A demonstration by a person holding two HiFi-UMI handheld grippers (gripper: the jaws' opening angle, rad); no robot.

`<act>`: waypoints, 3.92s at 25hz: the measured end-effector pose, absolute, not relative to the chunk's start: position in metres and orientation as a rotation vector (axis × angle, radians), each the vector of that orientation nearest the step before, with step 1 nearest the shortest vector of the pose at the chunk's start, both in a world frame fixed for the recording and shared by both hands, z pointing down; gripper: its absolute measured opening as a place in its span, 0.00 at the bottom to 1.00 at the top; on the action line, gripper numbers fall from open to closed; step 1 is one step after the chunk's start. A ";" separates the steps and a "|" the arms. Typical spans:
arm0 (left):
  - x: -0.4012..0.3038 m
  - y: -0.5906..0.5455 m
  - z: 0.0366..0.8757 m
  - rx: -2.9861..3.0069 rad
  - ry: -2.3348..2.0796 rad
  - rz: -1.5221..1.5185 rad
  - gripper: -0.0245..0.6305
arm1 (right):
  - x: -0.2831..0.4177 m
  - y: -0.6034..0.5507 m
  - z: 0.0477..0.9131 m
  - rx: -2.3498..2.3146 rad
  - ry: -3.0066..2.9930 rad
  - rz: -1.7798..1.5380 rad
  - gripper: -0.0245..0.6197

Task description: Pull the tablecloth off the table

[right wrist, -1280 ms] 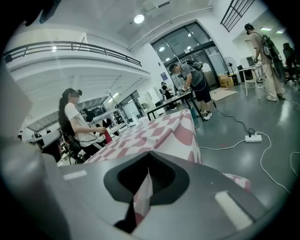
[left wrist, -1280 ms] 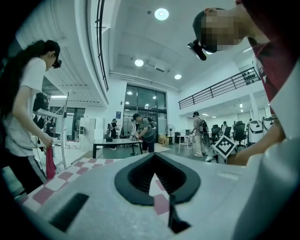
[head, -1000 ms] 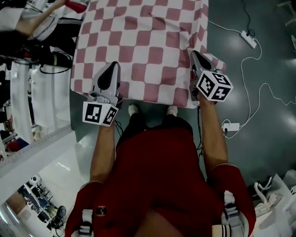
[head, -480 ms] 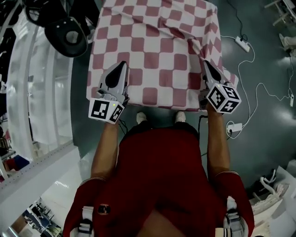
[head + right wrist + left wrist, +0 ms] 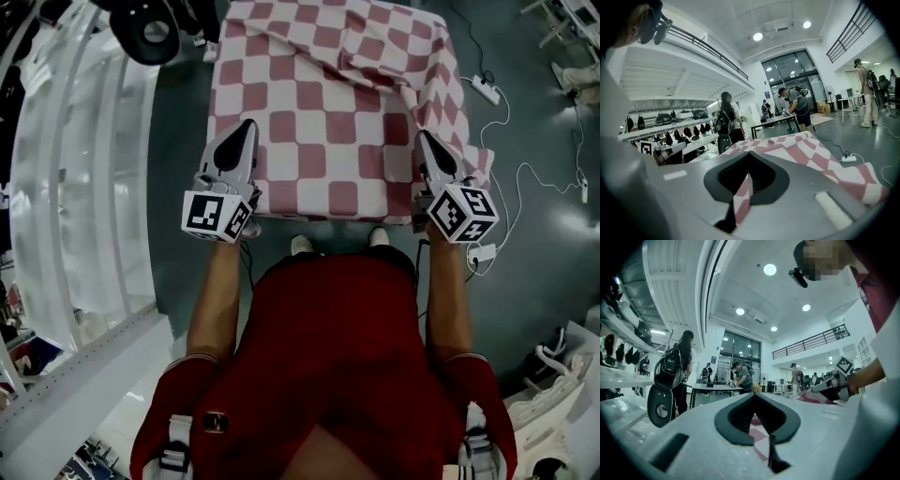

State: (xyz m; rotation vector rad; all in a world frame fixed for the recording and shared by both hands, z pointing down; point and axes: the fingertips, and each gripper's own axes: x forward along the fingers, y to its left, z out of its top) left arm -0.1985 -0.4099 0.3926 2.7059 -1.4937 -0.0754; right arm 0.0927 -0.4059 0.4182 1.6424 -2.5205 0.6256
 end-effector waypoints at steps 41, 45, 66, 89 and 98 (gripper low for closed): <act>-0.357 -0.513 0.571 2.225 -1.384 0.297 0.36 | -0.047 -0.442 0.444 1.434 -2.512 0.517 0.06; -0.355 -0.513 0.585 2.175 -1.335 0.377 0.38 | -0.046 -0.440 0.443 1.427 -2.505 0.505 0.06; -0.344 -0.513 0.603 2.085 -1.248 0.409 0.23 | -0.040 -0.440 0.446 1.428 -2.512 0.518 0.06; -0.294 -0.486 0.503 2.318 -1.344 0.291 0.05 | -0.030 -0.424 0.438 1.485 -2.581 0.581 0.06; -0.256 -0.446 0.454 2.438 -1.345 0.118 0.05 | -0.030 -0.408 0.431 1.447 -2.632 0.577 0.06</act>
